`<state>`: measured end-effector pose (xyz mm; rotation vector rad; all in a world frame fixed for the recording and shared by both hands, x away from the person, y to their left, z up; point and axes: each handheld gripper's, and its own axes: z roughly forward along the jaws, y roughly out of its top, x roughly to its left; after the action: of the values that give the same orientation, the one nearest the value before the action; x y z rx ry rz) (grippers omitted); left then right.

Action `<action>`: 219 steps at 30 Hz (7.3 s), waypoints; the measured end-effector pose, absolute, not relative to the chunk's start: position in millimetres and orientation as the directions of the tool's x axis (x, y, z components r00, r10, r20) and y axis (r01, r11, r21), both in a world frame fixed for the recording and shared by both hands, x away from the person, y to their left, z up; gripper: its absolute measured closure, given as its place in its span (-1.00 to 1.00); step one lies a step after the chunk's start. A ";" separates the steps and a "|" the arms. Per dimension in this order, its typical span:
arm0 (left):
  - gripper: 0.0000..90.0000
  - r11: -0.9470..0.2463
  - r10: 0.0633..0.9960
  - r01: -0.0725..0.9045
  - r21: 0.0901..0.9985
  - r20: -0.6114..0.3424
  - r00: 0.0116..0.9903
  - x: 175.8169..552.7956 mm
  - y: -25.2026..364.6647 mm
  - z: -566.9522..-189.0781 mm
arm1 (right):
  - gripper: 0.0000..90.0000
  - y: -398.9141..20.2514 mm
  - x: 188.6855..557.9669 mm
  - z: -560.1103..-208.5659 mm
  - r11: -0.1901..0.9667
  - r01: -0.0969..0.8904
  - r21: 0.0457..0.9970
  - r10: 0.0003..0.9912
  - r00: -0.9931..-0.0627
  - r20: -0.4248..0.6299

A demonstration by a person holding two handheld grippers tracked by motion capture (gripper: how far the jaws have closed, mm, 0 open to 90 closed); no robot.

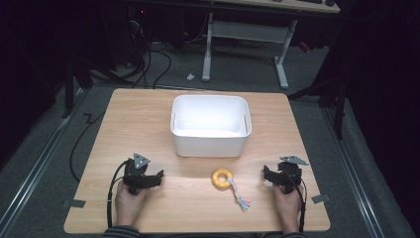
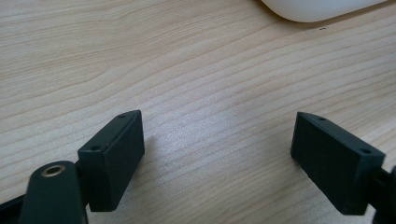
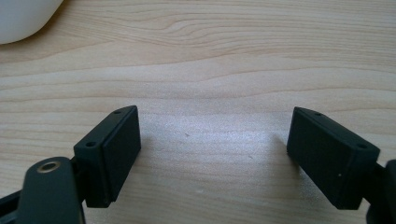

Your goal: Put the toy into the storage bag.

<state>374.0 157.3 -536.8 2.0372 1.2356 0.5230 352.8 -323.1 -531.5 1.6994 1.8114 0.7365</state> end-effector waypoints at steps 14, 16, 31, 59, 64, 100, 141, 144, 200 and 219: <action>-0.62 -0.309 0.885 0.608 0.731 -0.013 0.466 374.2 157.4 -536.9 | -0.58 -322.4 352.5 -531.3 0.056 0.699 0.713 0.998 -0.061 -0.019; -0.62 -0.309 0.885 0.609 0.731 -0.014 0.466 374.3 157.4 -536.8 | -0.58 -322.5 352.7 -531.3 0.056 0.699 0.713 0.998 -0.061 -0.018; -0.62 -0.309 0.885 0.608 0.731 -0.014 0.466 374.4 157.4 -536.9 | -0.59 -324.8 351.9 -530.6 0.092 0.702 0.706 0.994 -0.107 -0.022; -0.62 -0.309 0.884 0.608 0.731 -0.015 0.467 374.6 157.4 -536.8 | -0.20 -323.8 341.7 -513.4 0.148 0.733 0.664 0.982 -0.186 -0.014; -0.62 -0.310 0.884 0.608 0.731 -0.015 0.468 374.6 157.5 -536.8 | -0.12 -320.7 338.6 -505.3 0.165 0.715 0.680 0.977 -0.213 -0.014; -0.63 -0.311 0.884 0.608 0.731 -0.014 0.468 374.6 157.4 -536.9 | 0.09 -282.3 330.9 -476.0 0.243 0.663 0.708 0.913 -0.403 0.065; -0.63 -0.310 0.884 0.608 0.731 -0.014 0.468 374.6 157.4 -536.9 | 0.25 -214.0 353.0 -474.2 0.442 0.638 0.631 0.790 -0.610 0.062; -0.63 -0.310 0.884 0.608 0.731 -0.014 0.468 374.6 157.4 -536.9 | 0.25 -211.8 354.2 -474.9 0.443 0.641 0.626 0.788 -0.612 0.068; -0.63 -0.312 0.883 0.609 0.729 -0.014 0.469 374.5 157.4 -536.7 | 0.43 -180.7 376.6 -502.8 0.555 0.687 0.469 0.784 -0.620 -0.020; -0.63 -0.311 0.884 0.608 0.730 -0.013 0.468 374.6 157.3 -536.8 | 0.53 -187.1 370.7 -496.2 0.539 0.666 0.515 0.777 -0.629 0.000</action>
<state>374.6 157.3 -536.8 2.0379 1.2346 0.5203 370.7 -187.1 -496.2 1.2159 2.5481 0.7067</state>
